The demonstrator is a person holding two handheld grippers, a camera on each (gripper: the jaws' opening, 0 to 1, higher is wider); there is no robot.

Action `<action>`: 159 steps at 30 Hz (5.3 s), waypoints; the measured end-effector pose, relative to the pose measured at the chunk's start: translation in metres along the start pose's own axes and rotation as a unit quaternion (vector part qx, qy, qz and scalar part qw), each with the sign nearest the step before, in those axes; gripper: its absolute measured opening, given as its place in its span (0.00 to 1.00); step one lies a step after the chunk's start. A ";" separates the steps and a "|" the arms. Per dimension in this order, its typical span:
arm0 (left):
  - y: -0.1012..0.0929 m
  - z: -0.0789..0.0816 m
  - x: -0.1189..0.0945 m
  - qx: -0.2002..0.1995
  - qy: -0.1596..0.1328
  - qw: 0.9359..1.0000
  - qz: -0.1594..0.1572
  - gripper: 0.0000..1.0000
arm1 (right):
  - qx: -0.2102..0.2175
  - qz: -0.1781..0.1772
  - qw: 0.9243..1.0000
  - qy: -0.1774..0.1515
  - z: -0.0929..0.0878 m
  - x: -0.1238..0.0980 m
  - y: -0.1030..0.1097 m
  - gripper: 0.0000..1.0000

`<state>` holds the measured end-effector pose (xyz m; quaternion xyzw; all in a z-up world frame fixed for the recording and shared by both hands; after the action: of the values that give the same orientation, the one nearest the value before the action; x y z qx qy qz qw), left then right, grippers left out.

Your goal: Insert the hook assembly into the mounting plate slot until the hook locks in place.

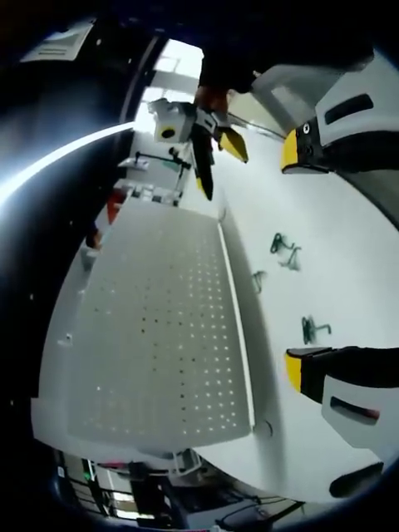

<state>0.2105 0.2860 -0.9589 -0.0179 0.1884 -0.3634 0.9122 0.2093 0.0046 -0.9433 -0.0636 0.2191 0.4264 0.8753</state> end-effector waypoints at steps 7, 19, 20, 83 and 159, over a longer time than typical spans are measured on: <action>0.001 0.000 -0.001 0.000 -0.001 1.000 0.005 0.87 | -0.006 0.009 1.000 -0.002 0.005 0.005 -0.002 0.80; 0.000 -0.001 -0.003 0.000 -0.006 1.000 0.011 0.86 | -0.028 0.046 0.999 0.008 0.020 0.034 0.001 0.77; 0.000 -0.001 -0.004 0.000 -0.006 1.000 0.011 0.86 | -0.030 0.049 0.998 0.009 0.021 0.036 0.001 0.77; 0.001 -0.003 -0.004 -0.002 -0.017 1.000 0.002 0.82 | -0.088 0.150 0.978 0.112 0.022 0.211 0.013 0.24; 0.000 -0.007 -0.001 0.004 0.004 1.000 -0.003 0.79 | -0.107 0.121 0.971 0.174 0.002 0.244 0.009 0.00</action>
<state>0.2069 0.2874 -0.9652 -0.0129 0.1908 -0.3669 0.9104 0.3350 0.1861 -1.0472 -0.2035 0.3274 0.5329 0.7533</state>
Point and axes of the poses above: the point that each gripper's makers call its tool centre point, and the gripper's own axes: x roughly forward along the fingers, y roughly to its left, z roughly out of its top, the point moved 8 cm from there along -x, roughly backward along the fingers, and after that the axes turned 7 degrees about z, right-handed, at the moved point
